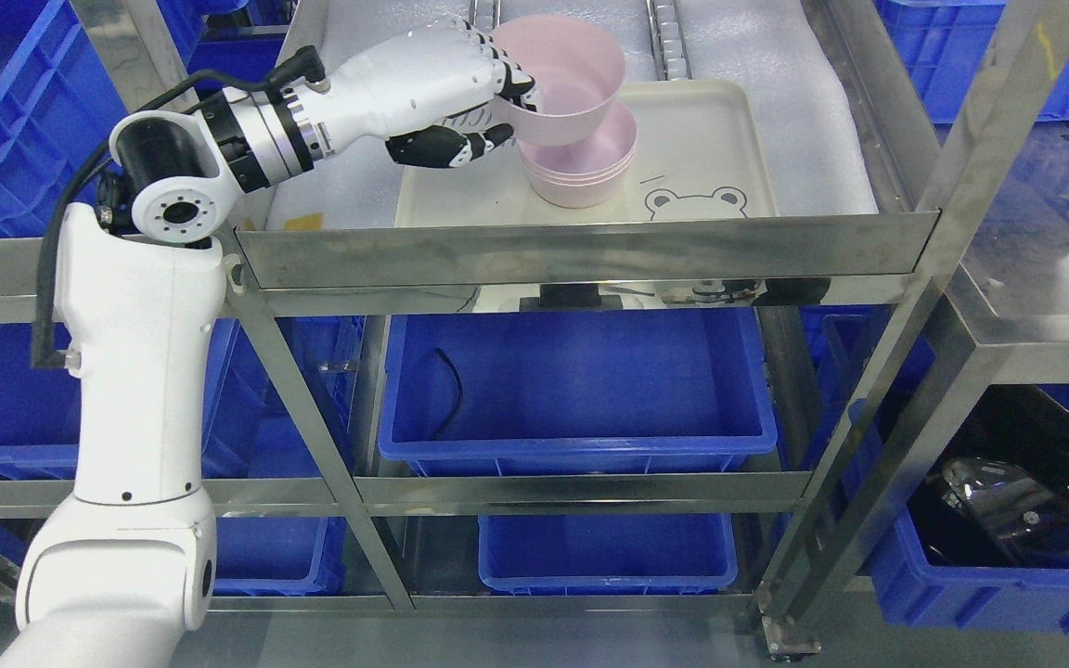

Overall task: Stack pink IKEA bowl on shelf middle layer
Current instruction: 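Move the held bowl over the pink bowl on the frog tray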

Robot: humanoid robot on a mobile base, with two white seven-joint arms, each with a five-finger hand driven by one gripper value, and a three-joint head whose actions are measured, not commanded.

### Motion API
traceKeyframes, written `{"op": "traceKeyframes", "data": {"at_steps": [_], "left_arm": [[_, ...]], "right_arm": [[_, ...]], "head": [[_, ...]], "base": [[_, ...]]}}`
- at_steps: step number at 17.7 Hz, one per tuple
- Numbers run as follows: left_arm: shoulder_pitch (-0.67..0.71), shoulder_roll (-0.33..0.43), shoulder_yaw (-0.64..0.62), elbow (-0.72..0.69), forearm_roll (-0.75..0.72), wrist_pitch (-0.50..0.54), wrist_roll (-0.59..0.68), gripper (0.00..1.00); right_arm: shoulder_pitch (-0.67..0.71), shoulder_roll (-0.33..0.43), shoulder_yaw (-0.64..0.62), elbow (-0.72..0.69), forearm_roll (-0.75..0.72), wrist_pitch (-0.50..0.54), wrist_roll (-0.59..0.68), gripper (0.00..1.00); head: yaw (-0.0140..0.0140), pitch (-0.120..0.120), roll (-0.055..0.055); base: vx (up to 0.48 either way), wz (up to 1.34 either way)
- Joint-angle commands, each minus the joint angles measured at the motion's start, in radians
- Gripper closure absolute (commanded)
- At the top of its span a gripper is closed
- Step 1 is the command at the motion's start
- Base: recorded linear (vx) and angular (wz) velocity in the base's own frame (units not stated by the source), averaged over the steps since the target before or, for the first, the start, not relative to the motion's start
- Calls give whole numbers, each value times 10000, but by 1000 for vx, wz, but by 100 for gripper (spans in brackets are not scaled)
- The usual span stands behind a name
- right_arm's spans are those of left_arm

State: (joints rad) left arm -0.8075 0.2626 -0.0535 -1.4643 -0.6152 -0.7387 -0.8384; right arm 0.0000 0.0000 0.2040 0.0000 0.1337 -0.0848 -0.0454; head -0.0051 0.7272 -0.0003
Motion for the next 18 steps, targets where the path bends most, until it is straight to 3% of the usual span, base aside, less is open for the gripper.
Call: {"op": "traceKeyframes", "data": {"at_steps": [1,8,14,18], "left_arm": [[-177,980,429,545,-76,54,38,97],[-301,-1151,-1595,637,-427,-68,54,97],[-500,-1629,-1658,714,-1838,-68,69,97],[-607,-1781,-1658,714,-1840,-68,54,97]], "right_arm": [[153,-175,0,-175,-2,4,-6,0],[153,-175,0,-175,-2,4,-6,0],[153,-175,0,-175,-2,4,-6,0],[153,-175,0,-175,13,4,-6,0]], "head": [[0,0,0],[0,0,0],[0,0,0],[0,0,0]], "base": [[105,66],[93,82],[46,33],[25,2]]}}
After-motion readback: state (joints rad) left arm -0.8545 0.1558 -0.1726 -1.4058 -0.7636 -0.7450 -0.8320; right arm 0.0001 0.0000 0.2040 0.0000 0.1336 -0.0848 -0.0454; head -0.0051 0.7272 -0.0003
